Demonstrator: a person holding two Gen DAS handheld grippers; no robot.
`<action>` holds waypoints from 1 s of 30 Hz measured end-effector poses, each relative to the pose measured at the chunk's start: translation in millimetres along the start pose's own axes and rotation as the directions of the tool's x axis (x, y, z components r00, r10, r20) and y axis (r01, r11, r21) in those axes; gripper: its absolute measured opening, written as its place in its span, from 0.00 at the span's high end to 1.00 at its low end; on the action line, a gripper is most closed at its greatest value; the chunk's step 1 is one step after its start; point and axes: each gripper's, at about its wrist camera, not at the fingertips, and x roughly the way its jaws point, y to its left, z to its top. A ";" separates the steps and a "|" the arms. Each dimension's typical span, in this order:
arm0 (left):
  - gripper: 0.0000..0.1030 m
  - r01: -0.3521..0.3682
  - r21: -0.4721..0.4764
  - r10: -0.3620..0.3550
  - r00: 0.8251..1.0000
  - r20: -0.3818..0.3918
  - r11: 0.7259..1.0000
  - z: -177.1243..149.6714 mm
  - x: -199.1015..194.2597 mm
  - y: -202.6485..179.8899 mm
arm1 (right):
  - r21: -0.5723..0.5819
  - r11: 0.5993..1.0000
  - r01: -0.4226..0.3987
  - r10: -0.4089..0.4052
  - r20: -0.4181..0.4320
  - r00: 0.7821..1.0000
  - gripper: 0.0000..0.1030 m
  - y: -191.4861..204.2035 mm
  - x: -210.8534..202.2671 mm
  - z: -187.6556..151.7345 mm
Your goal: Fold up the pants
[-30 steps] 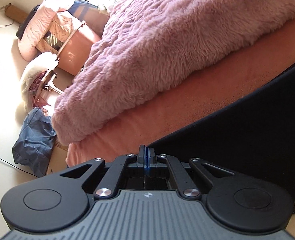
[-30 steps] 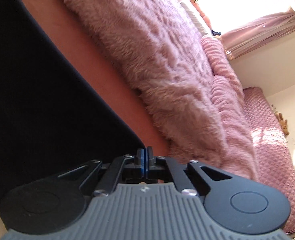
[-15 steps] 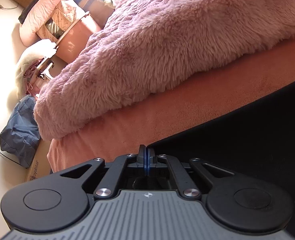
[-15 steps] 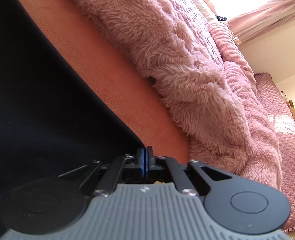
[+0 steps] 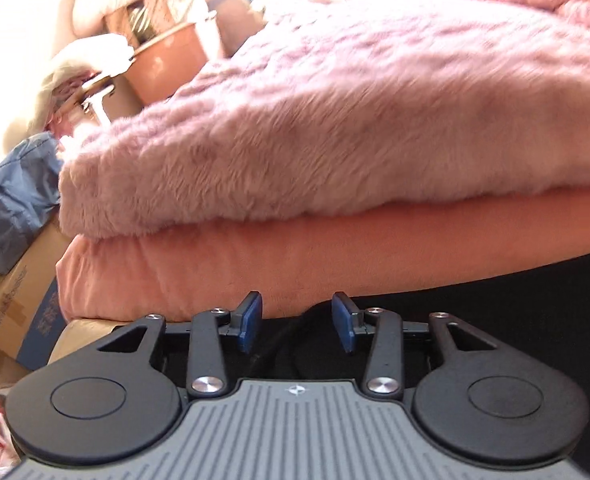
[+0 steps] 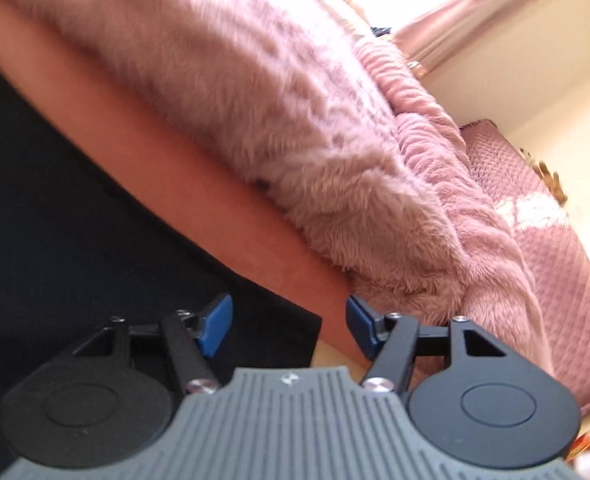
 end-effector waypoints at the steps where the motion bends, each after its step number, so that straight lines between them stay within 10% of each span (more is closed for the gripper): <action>1: 0.54 0.051 0.006 -0.051 0.999 0.015 0.999 -1.0 -11.9 -5.7 | 0.057 0.998 -0.028 0.028 0.015 1.000 0.48 0.6 -12.7 -2.2; 5: 0.65 0.179 0.060 -0.181 0.983 0.024 0.982 -20.0 -51.0 -40.0 | 0.356 0.931 -0.080 0.072 0.035 0.997 0.53 -3.3 -53.8 -28.6; 8: 0.75 0.214 0.082 -0.216 0.976 0.015 0.973 -36.7 -65.0 -65.3 | 0.592 0.803 -0.065 0.073 0.010 0.997 0.53 -17.0 -76.8 -69.2; 13: 0.86 0.233 0.063 -0.229 0.972 -0.056 0.970 -53.4 -55.7 -79.9 | 0.896 0.437 -0.071 0.117 0.021 0.993 0.51 -58.8 -85.4 -146.2; 20: 0.86 0.230 -0.002 -0.229 0.967 -0.108 0.973 -55.3 -44.2 -76.4 | 0.988 -0.037 -0.150 0.212 0.155 0.965 0.42 -76.9 -43.3 -193.9; 25: 0.89 0.242 -0.024 -0.243 0.962 -0.126 0.970 -53.9 -40.9 -70.6 | 0.973 -0.136 -0.188 0.169 0.210 0.963 0.46 -78.1 -28.4 -195.0; 27: 0.93 0.244 -0.023 -0.245 0.961 -0.129 0.970 -53.7 -39.8 -71.4 | 0.980 -0.115 -0.162 0.188 0.181 0.965 0.76 -77.8 -21.8 -190.8; 30: 1.00 0.240 0.021 -0.235 0.962 -0.136 0.971 -54.6 -41.3 -79.6 | 0.986 -0.077 -0.147 0.161 0.158 0.974 0.92 -78.8 -25.1 -191.7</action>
